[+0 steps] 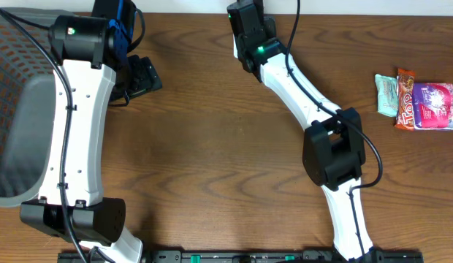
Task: Scan the item barcode
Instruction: 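Hold the orange packet up to the white scanner, then place the orange packet on the packs at the right edge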
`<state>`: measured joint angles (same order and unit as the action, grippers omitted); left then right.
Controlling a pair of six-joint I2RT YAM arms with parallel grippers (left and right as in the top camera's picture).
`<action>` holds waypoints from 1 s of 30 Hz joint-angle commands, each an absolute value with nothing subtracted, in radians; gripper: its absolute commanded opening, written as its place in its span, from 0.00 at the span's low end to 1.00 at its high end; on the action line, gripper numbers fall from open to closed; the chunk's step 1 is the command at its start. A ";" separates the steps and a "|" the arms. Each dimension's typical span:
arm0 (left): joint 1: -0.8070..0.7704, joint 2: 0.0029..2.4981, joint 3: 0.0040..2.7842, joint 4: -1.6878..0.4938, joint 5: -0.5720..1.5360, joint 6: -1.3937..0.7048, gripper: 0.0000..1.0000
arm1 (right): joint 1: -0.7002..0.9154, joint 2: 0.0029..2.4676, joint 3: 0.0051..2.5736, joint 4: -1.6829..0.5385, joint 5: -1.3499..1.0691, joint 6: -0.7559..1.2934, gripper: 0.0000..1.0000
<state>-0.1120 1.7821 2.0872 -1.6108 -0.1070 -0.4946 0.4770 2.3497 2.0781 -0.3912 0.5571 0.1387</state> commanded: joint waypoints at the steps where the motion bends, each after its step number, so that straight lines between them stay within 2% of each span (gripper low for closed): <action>1: -0.112 1.781 2.091 -1.664 -0.113 -0.495 0.98 | 0.440 2.340 2.130 -0.443 0.633 0.228 0.01; 6: -0.112 1.781 2.091 -1.664 -0.113 -0.495 0.98 | 0.330 2.297 2.198 -0.677 0.754 0.297 0.01; 15: -0.112 1.781 2.091 -1.664 -0.113 -0.495 0.98 | 0.047 2.274 2.212 -1.117 0.757 0.337 0.01; 24: -0.112 1.781 2.091 -1.664 -0.113 -0.495 0.98 | -0.169 2.275 2.181 -1.245 0.625 0.336 0.02; 26: -0.112 1.781 2.091 -1.664 -0.113 -0.495 0.98 | -0.194 2.275 2.170 -1.254 0.579 0.336 0.24; 27: -0.112 1.781 2.091 -1.664 -0.113 -0.495 0.98 | -0.200 2.275 2.163 -1.257 0.565 0.336 0.53; 28: -0.112 1.781 2.091 -1.664 -0.113 -0.495 0.98 | -0.205 2.275 2.163 -1.262 0.546 0.336 0.73; 29: -0.112 1.781 2.091 -1.664 -0.113 -0.495 0.98 | -0.206 2.275 2.163 -1.269 0.533 0.336 0.78; 30: -0.112 1.781 2.091 -1.664 -0.113 -0.495 0.98 | -0.206 2.274 2.163 -1.273 0.523 0.336 0.99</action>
